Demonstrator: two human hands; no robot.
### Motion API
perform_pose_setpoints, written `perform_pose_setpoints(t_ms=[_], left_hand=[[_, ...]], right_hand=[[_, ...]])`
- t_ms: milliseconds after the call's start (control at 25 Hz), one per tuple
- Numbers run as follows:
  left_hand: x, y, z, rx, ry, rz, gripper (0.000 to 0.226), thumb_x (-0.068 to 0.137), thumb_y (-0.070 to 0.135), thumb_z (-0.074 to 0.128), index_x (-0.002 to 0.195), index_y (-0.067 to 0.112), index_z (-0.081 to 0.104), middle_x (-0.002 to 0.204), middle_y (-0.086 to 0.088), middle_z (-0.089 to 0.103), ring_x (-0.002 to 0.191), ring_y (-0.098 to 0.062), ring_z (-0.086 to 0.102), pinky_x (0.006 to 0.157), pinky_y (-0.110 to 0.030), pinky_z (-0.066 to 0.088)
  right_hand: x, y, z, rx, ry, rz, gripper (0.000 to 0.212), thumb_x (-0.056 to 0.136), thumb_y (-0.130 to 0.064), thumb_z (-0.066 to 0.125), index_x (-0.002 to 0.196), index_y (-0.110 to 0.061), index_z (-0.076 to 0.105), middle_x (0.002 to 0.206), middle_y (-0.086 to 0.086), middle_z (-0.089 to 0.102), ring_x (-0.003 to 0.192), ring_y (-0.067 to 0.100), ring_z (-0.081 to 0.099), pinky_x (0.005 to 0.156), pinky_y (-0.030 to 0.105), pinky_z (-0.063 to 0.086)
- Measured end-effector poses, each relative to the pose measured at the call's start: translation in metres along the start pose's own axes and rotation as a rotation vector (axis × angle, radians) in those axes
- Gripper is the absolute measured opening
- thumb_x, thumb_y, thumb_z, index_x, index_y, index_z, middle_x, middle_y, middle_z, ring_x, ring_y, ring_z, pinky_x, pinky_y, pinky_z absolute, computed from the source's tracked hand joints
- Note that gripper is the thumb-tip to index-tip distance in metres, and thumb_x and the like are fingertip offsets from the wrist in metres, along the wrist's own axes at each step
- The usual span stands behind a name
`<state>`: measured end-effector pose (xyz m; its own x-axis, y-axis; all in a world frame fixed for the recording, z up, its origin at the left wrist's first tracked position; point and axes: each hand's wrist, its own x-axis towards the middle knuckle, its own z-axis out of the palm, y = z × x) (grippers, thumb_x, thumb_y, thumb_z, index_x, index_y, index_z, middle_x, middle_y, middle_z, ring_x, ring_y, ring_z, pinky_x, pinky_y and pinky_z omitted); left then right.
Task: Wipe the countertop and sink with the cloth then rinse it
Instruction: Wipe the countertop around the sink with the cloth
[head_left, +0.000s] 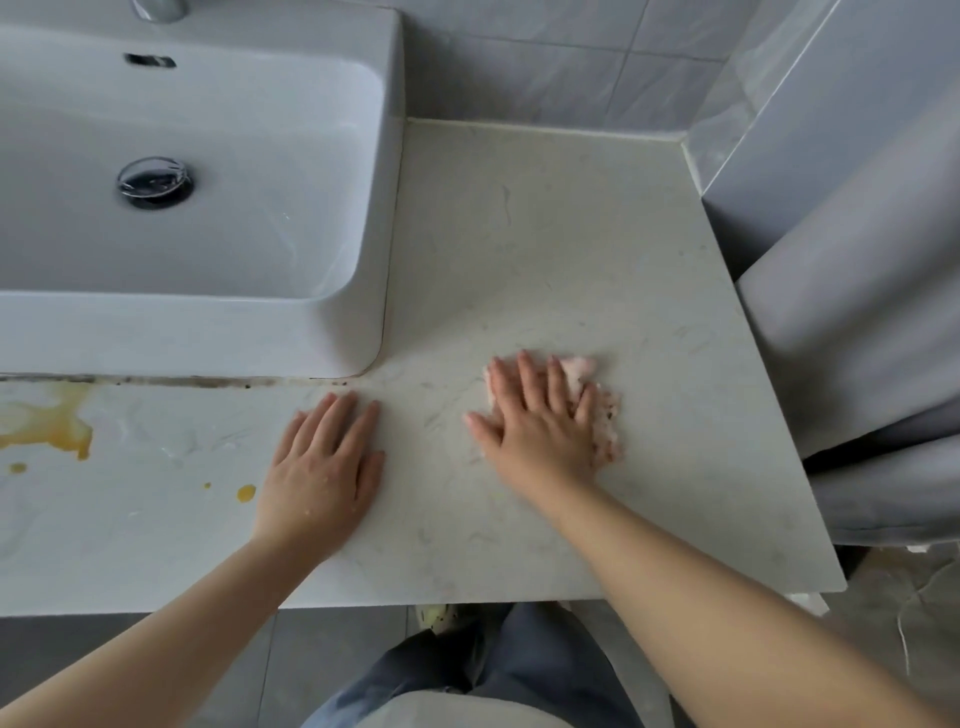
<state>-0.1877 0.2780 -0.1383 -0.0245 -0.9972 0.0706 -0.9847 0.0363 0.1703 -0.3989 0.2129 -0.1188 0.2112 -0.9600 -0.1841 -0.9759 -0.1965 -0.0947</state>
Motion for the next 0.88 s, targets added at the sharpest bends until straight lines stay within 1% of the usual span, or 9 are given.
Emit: perform_pose_setpoints(t_ms=[120,200,320,440,520,640,720,800,880], left_hand=[[-0.008,-0.006,-0.005,0.006,-0.009,0.031,0.062,0.097,0.046,0.015,0.128,0.010,0.055,0.132,-0.014,0.054,0.125,-0.033,0.046,0.107,-0.042,0.026],[-0.012,-0.008,-0.006,0.004,-0.014,0.032,0.061,0.097,0.045,0.016,0.127,0.009,0.056,0.131,-0.013,0.054,0.125,-0.032,0.046,0.106,-0.042,0.027],[-0.012,-0.006,-0.008,0.009,-0.022,0.029,0.061,0.097,0.045,0.016,0.125,0.010,0.057,0.130,-0.012,0.055,0.124,-0.033,0.048,0.106,-0.045,0.033],[-0.010,-0.009,-0.010,0.001,-0.036,0.047,0.060,0.096,0.046,0.017,0.124,0.012,0.057,0.129,-0.011,0.056,0.123,-0.032,0.050,0.103,-0.045,0.038],[-0.010,-0.014,-0.012,-0.001,-0.046,0.067,0.058,0.096,0.048,0.019,0.124,0.013,0.056,0.131,-0.010,0.055,0.123,-0.030,0.050,0.105,-0.042,0.034],[-0.010,-0.019,-0.014,0.004,-0.054,0.099,0.057,0.096,0.048,0.021,0.124,0.014,0.056,0.131,-0.008,0.055,0.125,-0.026,0.046,0.106,-0.037,0.026],[-0.010,-0.021,-0.016,0.007,-0.063,0.104,0.057,0.096,0.048,0.020,0.124,0.015,0.056,0.132,-0.007,0.055,0.126,-0.024,0.044,0.106,-0.035,0.024],[-0.009,-0.020,-0.017,0.012,-0.057,0.105,0.058,0.096,0.049,0.020,0.124,0.015,0.057,0.131,-0.007,0.055,0.126,-0.023,0.041,0.106,-0.035,0.024],[-0.008,-0.019,-0.017,0.019,-0.053,0.115,0.052,0.094,0.048,0.026,0.124,0.016,0.055,0.131,-0.008,0.056,0.126,-0.022,0.039,0.105,-0.036,0.025]], right_hand=[[-0.055,-0.030,0.014,0.008,-0.066,-0.294,0.071,0.084,-0.068,0.023,0.143,-0.031,0.035,0.152,0.003,0.034,0.139,0.031,0.032,0.108,0.061,0.018],[-0.065,-0.017,0.015,-0.045,-0.070,-0.437,0.066,0.086,-0.069,0.024,0.144,-0.037,0.029,0.156,0.001,0.024,0.141,0.029,0.028,0.110,0.056,0.010],[0.000,-0.006,0.006,0.004,-0.001,-0.184,0.065,0.088,-0.070,0.012,0.148,-0.046,0.004,0.159,-0.006,-0.014,0.147,0.023,-0.005,0.113,0.051,-0.008],[0.018,-0.030,0.009,0.015,0.072,0.000,0.069,0.086,-0.067,0.018,0.148,-0.037,0.023,0.159,-0.002,0.016,0.146,0.027,0.014,0.112,0.058,0.006],[-0.022,-0.037,0.017,0.019,0.074,-0.251,0.068,0.086,-0.065,0.026,0.142,-0.030,0.039,0.151,0.001,0.038,0.139,0.030,0.034,0.108,0.059,0.016],[-0.045,-0.008,0.021,-0.097,0.020,-0.539,0.068,0.086,-0.068,0.024,0.141,-0.032,0.039,0.147,0.000,0.043,0.137,0.027,0.035,0.106,0.055,0.022],[0.005,-0.005,0.008,-0.073,0.120,-0.379,0.070,0.085,-0.069,0.016,0.145,-0.035,0.031,0.153,-0.001,0.033,0.142,0.025,0.025,0.111,0.055,0.017],[0.048,-0.028,0.002,0.015,0.055,-0.064,0.070,0.087,-0.068,0.018,0.149,-0.035,0.017,0.160,-0.002,0.013,0.147,0.025,0.007,0.113,0.057,0.003],[0.040,-0.060,0.008,0.048,0.101,-0.073,0.072,0.088,-0.067,0.023,0.149,-0.029,0.024,0.159,0.002,0.019,0.146,0.030,0.014,0.111,0.060,0.005]])
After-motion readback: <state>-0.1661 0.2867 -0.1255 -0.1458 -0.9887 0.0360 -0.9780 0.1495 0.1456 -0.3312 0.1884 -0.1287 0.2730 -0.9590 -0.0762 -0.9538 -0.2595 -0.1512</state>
